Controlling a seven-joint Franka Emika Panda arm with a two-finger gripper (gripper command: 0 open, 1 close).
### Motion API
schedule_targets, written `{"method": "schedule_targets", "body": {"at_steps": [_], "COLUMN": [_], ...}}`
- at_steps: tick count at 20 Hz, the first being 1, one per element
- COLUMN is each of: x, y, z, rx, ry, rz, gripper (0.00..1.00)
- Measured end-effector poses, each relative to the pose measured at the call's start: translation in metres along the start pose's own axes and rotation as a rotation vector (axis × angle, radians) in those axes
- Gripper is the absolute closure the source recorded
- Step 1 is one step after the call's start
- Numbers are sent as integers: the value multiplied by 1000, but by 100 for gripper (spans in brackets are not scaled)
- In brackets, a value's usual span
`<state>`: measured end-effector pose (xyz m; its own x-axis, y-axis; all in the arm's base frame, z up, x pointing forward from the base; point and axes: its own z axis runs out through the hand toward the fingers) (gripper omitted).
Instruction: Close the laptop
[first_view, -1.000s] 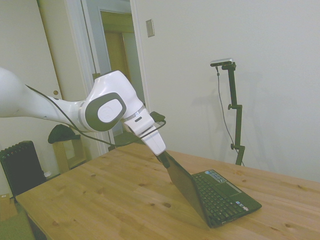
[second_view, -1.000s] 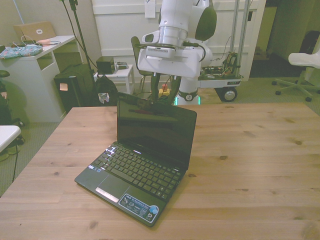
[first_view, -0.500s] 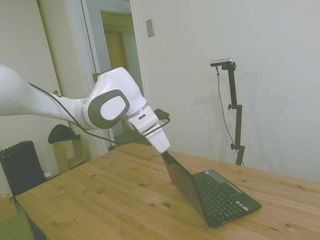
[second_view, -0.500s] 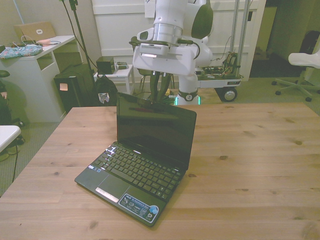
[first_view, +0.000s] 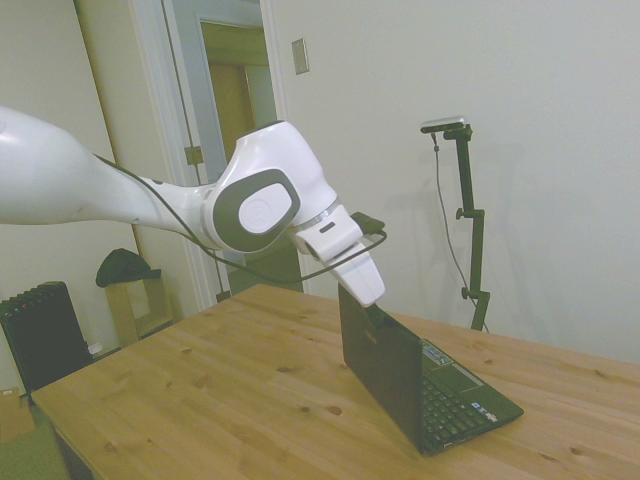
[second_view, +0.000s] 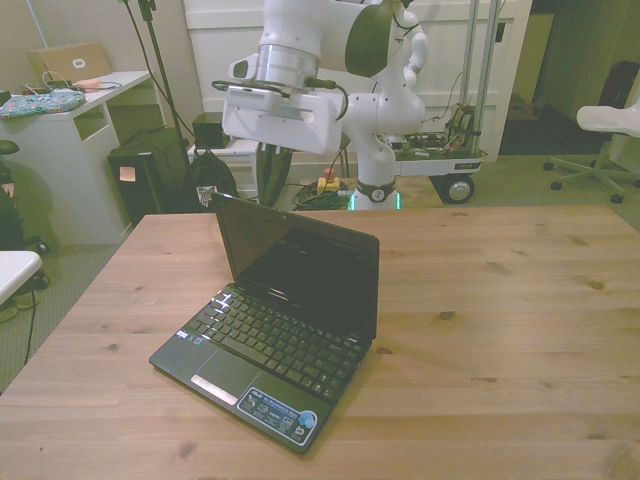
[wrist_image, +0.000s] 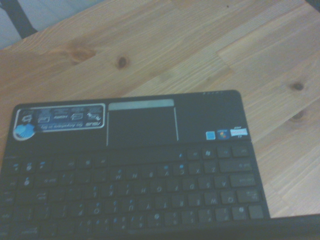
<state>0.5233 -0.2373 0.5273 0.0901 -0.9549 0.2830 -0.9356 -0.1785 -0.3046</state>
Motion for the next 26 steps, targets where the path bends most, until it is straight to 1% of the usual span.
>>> {"method": "schedule_targets", "body": {"at_steps": [4, 8, 11, 14, 17, 19, 21, 23, 26], "x": [24, 35, 37, 32, 29, 29, 32, 30, 8], "y": [-14, -39, -53, -54, -52, -51, -54, -63, -71], "z": [40, 85, 119, 151, 170, 172, 162, 132, 64], "rx": [-28, -49, -66, -92, -109, -111, -96, -58, -11], "ry": [-14, -18, -24, -31, -35, -35, -29, -23, -52], "rz": [-1, -4, -3, -9, -13, -13, -15, -31, -74], "gripper": [100, 100, 100, 100, 100, 100, 100, 100, 100]}}
